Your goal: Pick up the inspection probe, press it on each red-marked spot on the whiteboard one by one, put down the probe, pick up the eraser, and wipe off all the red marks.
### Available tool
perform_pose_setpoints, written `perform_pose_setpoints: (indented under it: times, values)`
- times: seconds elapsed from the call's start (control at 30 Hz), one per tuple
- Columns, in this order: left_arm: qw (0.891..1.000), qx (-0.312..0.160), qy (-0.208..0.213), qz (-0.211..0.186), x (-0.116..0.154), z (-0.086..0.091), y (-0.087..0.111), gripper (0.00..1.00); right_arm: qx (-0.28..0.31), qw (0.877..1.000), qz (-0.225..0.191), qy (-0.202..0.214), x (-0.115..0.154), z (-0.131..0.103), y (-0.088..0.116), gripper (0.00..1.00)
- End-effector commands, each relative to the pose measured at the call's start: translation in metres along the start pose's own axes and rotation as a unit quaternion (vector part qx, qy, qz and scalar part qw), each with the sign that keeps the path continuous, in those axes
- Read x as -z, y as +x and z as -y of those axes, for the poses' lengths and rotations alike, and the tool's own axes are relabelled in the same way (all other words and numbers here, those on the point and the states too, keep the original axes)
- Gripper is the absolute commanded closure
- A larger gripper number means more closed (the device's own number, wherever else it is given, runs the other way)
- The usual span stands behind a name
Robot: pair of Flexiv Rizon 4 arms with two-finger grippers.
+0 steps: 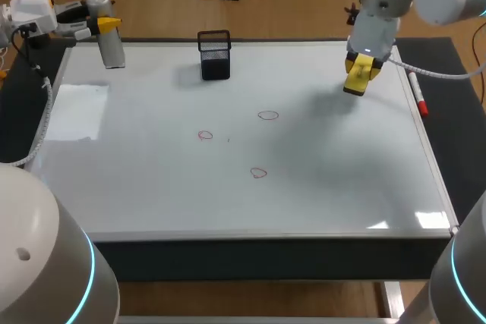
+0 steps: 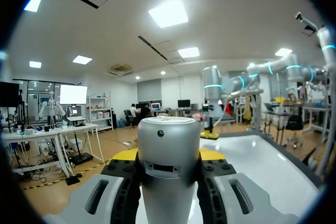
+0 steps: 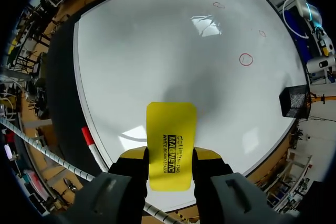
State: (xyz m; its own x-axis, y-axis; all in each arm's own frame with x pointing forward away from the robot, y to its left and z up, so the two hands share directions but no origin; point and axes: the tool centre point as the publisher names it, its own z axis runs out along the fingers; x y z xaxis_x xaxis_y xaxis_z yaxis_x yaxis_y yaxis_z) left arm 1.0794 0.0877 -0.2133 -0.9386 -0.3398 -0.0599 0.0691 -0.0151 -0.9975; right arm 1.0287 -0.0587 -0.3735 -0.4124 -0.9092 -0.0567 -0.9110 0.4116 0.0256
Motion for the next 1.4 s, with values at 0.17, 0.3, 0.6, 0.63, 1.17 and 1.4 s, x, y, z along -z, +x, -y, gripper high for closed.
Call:
perform_pose_setpoints:
  times: [0.17, 0.3, 0.6, 0.63, 1.17, 1.4]
  values:
    - [1.000, -0.001, 0.000, 0.000, 0.000, 0.001, 0.000, 1.00, 0.001, 1.000, -0.001, 0.001, 0.001, 0.000, 0.001, 1.00]
    - [1.000, -0.001, 0.000, 0.000, 0.000, 0.001, 0.000, 1.00, 0.001, 1.000, -0.001, 0.001, 0.001, 0.000, 0.001, 1.00]
    - [0.999, -0.010, -0.007, -0.032, -0.013, 0.003, 0.011, 1.00, 0.001, 1.000, -0.001, 0.001, 0.001, 0.000, 0.001, 1.00]
    - [0.999, -0.012, -0.008, -0.040, -0.017, 0.004, 0.015, 1.00, 0.001, 1.000, -0.001, 0.001, 0.001, 0.000, 0.001, 1.00]
    - [0.989, -0.030, 0.019, -0.144, -0.079, 0.008, 0.096, 1.00, 0.001, 1.000, -0.001, 0.001, 0.001, 0.000, 0.001, 1.00]
    - [0.984, -0.022, 0.037, -0.172, -0.108, -0.002, 0.134, 1.00, 0.001, 1.000, -0.001, 0.001, 0.001, 0.000, 0.001, 1.00]
